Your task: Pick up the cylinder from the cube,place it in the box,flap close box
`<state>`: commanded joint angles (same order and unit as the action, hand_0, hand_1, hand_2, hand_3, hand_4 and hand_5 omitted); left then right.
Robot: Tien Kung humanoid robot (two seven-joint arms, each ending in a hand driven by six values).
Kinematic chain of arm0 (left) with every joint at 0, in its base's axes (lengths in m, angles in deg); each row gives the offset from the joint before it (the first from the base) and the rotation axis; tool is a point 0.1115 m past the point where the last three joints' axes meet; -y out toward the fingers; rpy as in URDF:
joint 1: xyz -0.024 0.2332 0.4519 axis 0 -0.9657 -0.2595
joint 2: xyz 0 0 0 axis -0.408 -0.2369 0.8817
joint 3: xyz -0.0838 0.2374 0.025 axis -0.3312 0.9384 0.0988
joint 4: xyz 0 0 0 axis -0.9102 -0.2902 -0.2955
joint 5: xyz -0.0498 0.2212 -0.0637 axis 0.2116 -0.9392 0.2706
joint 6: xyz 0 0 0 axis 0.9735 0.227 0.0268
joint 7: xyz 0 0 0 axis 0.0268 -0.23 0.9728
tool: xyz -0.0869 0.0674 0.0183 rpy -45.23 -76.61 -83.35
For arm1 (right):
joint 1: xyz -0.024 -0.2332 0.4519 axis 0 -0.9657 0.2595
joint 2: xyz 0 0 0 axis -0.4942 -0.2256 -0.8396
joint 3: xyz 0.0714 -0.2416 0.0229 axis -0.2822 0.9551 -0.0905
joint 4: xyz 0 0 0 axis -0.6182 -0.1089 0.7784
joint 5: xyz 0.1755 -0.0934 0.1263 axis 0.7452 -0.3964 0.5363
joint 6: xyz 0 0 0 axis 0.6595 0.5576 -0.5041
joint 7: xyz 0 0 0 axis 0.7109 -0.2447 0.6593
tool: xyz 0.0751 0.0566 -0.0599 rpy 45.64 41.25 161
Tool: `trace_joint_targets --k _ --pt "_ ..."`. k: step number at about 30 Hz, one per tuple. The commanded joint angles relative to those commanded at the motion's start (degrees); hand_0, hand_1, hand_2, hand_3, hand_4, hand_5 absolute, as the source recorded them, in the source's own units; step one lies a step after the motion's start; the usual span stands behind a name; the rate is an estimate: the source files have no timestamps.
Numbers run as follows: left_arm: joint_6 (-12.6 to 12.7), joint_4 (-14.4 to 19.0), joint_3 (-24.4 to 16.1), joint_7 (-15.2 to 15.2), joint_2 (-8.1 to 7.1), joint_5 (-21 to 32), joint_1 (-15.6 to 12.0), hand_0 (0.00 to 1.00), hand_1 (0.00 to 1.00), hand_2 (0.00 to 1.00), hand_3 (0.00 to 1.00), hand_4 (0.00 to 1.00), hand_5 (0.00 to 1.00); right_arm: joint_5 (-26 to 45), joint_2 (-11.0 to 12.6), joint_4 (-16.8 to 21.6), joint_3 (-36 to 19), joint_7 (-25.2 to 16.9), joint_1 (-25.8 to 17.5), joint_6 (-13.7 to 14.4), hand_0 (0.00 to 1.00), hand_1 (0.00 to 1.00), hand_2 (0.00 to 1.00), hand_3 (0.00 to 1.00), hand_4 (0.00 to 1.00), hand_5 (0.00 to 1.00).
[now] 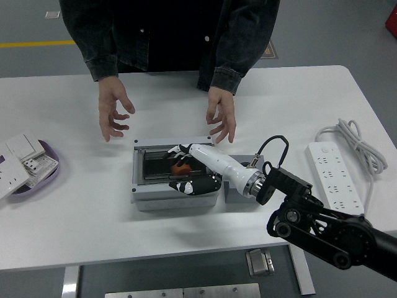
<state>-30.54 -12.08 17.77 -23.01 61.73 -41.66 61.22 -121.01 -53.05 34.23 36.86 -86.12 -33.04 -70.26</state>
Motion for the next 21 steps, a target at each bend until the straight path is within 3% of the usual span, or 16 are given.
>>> trace_joint_targets --k 8,13,18,21 --pt "0.06 0.0 0.14 0.05 0.0 0.09 -0.08 0.619 0.625 0.587 0.641 0.675 0.202 -0.83 1.31 4.72 -8.95 -0.88 -3.35 0.73 0.597 0.595 0.645 0.732 0.731 0.313" --pt "0.01 0.0 0.38 0.36 0.09 -0.22 -0.34 0.619 0.624 0.587 0.641 0.675 0.201 -1.92 1.35 8.24 -16.81 -2.09 -7.57 1.0 0.597 0.595 0.644 0.729 0.726 0.318" --pt "-0.06 0.0 0.67 0.55 -0.3 -0.47 -0.4 0.619 0.625 0.587 0.641 0.675 0.202 1.06 -0.65 8.04 -25.64 -6.14 -13.67 0.83 0.596 0.592 0.643 0.722 0.722 0.319" --pt "-0.08 0.0 0.72 0.72 -0.74 -0.73 -0.37 0.619 0.624 0.587 0.64 0.675 0.203 5.44 -3.16 6.1 -31.77 -9.33 -18.08 0.21 0.574 0.58 0.639 0.716 0.72 0.327"
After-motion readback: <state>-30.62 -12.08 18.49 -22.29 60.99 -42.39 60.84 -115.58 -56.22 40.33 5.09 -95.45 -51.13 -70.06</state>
